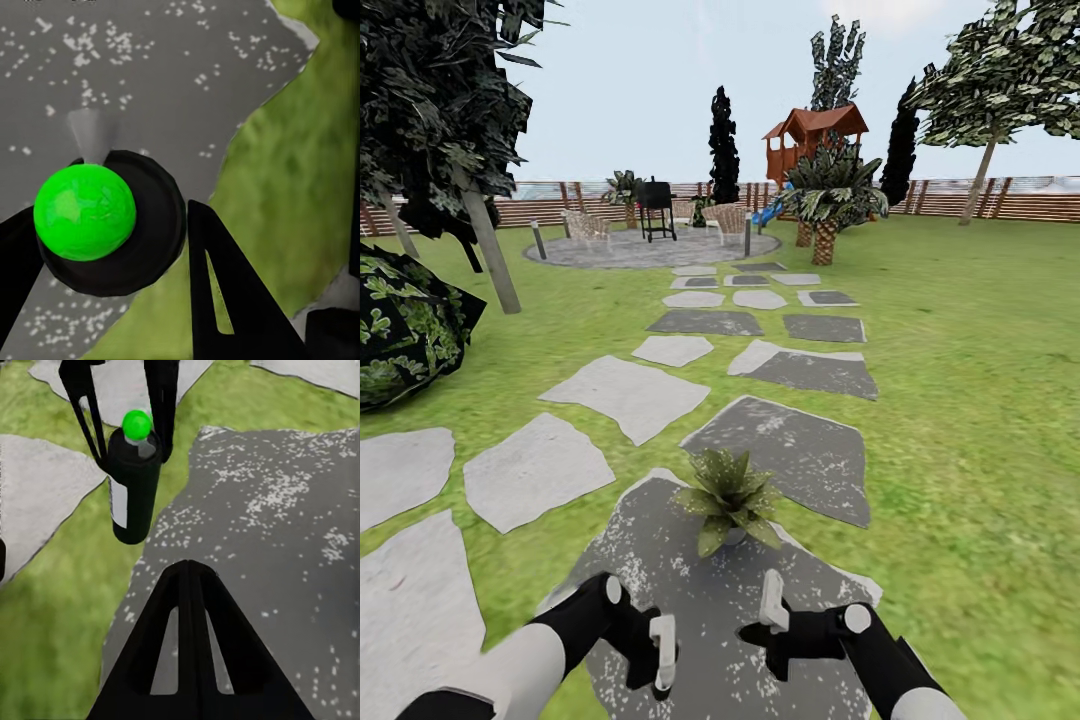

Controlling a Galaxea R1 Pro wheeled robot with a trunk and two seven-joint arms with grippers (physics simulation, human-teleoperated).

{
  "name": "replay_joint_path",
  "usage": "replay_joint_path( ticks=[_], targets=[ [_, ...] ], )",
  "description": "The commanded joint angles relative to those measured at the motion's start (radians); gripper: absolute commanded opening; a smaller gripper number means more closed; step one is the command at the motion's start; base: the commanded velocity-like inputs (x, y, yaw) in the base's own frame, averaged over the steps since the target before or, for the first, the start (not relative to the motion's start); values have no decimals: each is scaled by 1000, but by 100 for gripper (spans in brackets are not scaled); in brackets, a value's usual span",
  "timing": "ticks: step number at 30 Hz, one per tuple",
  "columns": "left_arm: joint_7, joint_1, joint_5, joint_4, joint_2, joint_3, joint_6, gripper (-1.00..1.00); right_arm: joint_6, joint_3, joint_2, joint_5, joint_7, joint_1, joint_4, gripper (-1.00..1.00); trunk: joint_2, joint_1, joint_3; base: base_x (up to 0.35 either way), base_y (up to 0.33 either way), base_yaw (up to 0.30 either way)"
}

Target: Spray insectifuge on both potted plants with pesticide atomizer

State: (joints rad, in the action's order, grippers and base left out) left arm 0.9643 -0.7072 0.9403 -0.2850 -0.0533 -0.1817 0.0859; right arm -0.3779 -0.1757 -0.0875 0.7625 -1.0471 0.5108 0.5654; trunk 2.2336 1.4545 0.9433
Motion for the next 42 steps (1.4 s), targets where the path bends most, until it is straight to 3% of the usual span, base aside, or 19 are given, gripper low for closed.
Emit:
replay_joint_path(
  ticks=[1, 5, 29, 40, 42],
  targets=[
    [2, 1, 11, -1, -5, 1, 11, -100, -4, -8, -10, 8, -6, 1, 1, -100, 0, 0, 1, 0, 0, 0],
    [2, 3, 12, -2, -26, -2, 12, -100, -4, -8, -26, 8, -5, 2, 2, -100, 0, 0, 1, 0, 0, 0],
    [-45, 3, -1, 0, -101, -1, 12, -100, -4, -8, -28, 7, -5, 3, 1, -100, 0, 0, 1, 0, 0, 0],
    [-45, 15, -1, 7, -119, -1, 14, -100, -4, -8, -29, 6, -5, 3, 1, -100, 0, 0, 1, 0, 0, 0],
    [-45, 15, -15, 7, -120, -1, 13, -100, -4, -8, -31, 6, -5, 3, 1, -100, 0, 0, 1, 0, 0, 0]
  ],
)
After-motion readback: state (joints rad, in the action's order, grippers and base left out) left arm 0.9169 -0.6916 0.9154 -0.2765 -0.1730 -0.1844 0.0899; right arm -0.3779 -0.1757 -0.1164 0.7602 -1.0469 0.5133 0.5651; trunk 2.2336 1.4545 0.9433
